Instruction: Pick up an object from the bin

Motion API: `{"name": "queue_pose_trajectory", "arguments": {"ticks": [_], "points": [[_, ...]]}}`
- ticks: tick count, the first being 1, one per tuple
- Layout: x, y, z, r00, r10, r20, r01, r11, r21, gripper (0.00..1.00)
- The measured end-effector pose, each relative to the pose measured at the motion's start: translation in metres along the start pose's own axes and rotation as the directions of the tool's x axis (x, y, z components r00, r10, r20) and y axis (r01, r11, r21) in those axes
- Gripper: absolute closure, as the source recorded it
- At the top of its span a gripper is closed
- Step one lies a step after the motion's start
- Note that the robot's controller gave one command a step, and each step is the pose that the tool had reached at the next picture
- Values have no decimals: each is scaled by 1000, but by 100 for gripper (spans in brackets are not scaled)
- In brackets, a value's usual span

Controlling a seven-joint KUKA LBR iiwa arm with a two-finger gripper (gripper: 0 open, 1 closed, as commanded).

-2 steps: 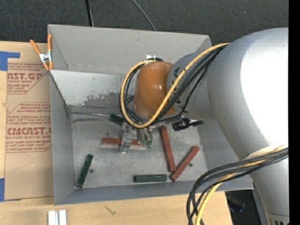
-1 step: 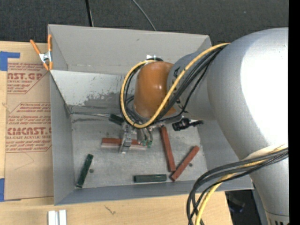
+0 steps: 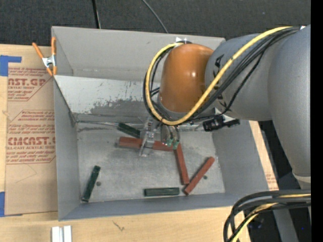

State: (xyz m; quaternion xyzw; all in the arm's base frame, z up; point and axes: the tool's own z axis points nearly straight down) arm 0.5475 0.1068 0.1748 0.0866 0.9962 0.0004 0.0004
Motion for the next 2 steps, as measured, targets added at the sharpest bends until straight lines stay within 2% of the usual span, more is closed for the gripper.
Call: {"name": "queue_pose_trajectory", "arguments": {"ticks": [1, 2], "points": [[0, 0, 0, 1000, 0, 0, 0, 1000, 0, 100], [-5, 11, -36, 1000, -13, -3, 13, 1000, 1, 100]]}}
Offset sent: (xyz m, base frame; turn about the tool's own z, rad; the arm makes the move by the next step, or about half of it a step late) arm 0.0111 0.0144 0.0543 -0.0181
